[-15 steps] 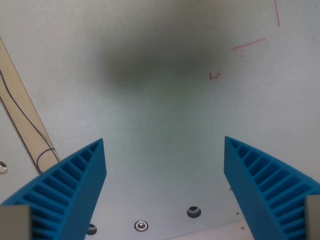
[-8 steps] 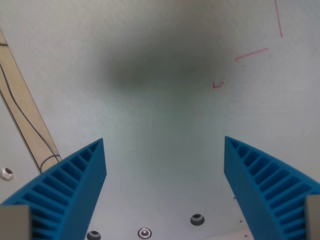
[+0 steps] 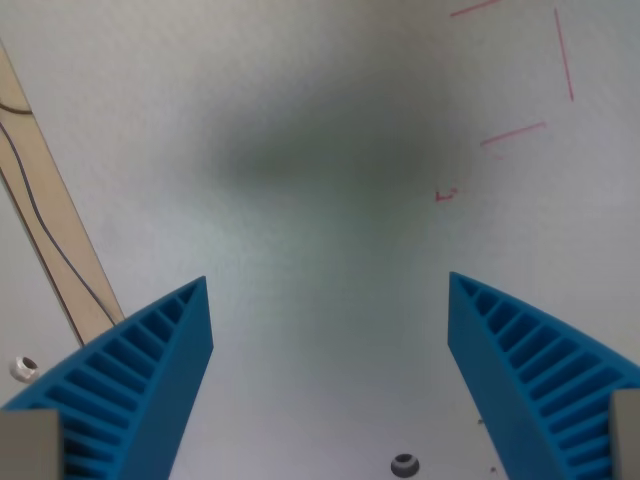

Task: Rotate around base negative y

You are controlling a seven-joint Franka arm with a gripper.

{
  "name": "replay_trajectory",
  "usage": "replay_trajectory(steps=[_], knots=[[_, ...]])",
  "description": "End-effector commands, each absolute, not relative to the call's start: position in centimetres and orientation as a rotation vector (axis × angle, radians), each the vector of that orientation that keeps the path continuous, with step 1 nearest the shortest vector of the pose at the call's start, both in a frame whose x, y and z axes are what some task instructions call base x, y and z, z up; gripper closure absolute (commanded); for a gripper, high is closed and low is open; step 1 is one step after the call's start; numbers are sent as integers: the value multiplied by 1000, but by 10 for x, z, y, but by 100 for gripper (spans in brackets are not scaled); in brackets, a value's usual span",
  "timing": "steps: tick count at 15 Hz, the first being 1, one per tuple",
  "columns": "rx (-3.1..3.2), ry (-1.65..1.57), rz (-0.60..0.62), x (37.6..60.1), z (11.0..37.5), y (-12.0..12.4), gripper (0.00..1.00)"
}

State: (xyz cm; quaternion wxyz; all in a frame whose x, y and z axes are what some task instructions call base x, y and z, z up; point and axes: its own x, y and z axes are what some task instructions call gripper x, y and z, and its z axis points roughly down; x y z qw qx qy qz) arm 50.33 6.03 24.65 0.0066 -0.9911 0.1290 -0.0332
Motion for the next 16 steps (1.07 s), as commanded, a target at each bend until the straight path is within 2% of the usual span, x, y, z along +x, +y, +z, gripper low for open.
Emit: replay_trajectory(steps=[1, 16], knots=[[-3052, 399, -439, 491, 247, 59, 0], [-2982, 387, -699, 491, 247, 59, 0]])
